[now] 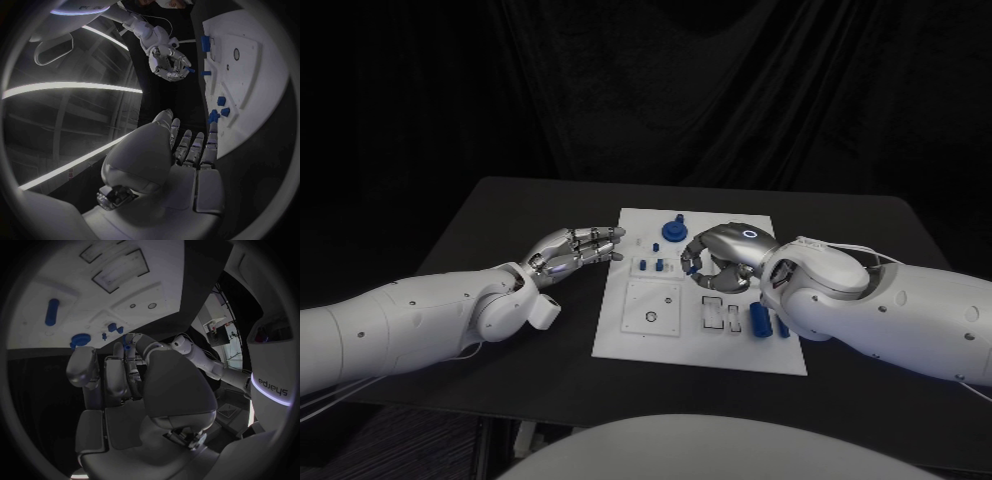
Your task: Assemble the parts on the task board
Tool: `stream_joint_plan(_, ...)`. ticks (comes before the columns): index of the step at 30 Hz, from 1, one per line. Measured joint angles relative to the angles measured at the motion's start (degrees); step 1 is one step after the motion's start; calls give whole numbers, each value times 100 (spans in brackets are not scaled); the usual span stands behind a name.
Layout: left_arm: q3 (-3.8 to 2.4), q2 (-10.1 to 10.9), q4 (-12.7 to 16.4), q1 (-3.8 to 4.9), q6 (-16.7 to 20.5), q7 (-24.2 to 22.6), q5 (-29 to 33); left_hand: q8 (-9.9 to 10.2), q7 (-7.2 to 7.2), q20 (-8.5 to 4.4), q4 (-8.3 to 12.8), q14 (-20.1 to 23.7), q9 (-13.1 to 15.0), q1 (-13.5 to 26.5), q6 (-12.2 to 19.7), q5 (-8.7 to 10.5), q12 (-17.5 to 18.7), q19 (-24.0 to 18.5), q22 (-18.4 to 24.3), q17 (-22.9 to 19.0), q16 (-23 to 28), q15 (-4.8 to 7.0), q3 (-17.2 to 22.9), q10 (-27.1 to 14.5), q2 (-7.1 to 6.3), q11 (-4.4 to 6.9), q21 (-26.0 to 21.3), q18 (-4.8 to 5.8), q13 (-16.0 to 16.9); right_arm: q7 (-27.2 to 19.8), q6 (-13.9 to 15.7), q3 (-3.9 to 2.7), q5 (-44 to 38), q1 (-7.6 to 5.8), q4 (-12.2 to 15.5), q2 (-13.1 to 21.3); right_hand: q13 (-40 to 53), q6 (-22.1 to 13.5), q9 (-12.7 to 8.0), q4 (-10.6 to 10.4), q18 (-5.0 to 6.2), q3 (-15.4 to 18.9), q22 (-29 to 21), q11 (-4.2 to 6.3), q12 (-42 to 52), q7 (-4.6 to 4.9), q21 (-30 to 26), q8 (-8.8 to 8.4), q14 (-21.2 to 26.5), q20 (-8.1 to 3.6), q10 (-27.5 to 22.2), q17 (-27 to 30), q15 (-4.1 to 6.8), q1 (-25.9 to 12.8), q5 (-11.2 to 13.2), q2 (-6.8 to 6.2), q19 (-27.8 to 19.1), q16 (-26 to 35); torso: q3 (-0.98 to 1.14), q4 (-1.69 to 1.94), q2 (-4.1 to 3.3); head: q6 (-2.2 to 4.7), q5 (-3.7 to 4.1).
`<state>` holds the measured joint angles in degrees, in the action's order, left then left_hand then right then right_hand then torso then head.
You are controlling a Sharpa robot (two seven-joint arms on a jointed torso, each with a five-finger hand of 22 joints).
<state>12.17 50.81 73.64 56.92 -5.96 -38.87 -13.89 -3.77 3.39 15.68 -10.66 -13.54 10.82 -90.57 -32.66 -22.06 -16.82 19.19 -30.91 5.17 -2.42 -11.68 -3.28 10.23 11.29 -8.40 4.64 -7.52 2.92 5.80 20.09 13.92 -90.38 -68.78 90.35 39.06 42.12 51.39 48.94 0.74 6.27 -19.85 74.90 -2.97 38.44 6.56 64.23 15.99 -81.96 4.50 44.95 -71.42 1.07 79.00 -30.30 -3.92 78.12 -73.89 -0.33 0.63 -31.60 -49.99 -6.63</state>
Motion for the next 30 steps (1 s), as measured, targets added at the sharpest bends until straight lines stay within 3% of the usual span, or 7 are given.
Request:
stream_joint_plan(6, 0, -40, -10, -4, -13, 0, 0, 0, 0, 0, 0, 0, 0, 0, 0, 0, 0, 0, 5, 0, 0, 0, 0, 0, 0, 0, 0, 0, 0, 63, -186, 3, -136, 202, -157, -307, -33, -68, -27, 5, 0, -72, 1, -33, -1, 31, -102, -141, 0, 22, -32, 66, 0, 0, 28, 0, -22, 22, 10, 0, -7, 0, -48)
stream_joint_plan(18, 0, -104, -50, -34, -57, 0, 1, 0, 20, 0, 16, 0, 1, 0, -21, 0, 0, 0, 20, -4, 0, 0, 48, -20, 0, 20, 0, 0, -5, 112, -340, 4, -453, 536, -580, -715, -56, -76, -56, 5, 0, -72, 4, -33, -23, 25, -130, -181, 16, 22, -32, 84, 16, 0, 29, 0, -22, 47, 10, 9, -3, 0, -104)
stream_joint_plan(30, 0, -120, -63, -63, -94, 0, 1, 0, 20, -1, 31, 1, 1, 0, -21, 0, 0, 0, 27, -11, 0, 0, 64, -60, 0, 20, 0, 0, -5, 123, -384, -9, -575, 616, -732, -832, -74, -77, -85, 5, 0, -104, 3, -54, -44, 25, -146, -231, 16, 42, -53, 99, 16, 0, 61, 0, -42, 47, 14, 21, -15, 0, -132)
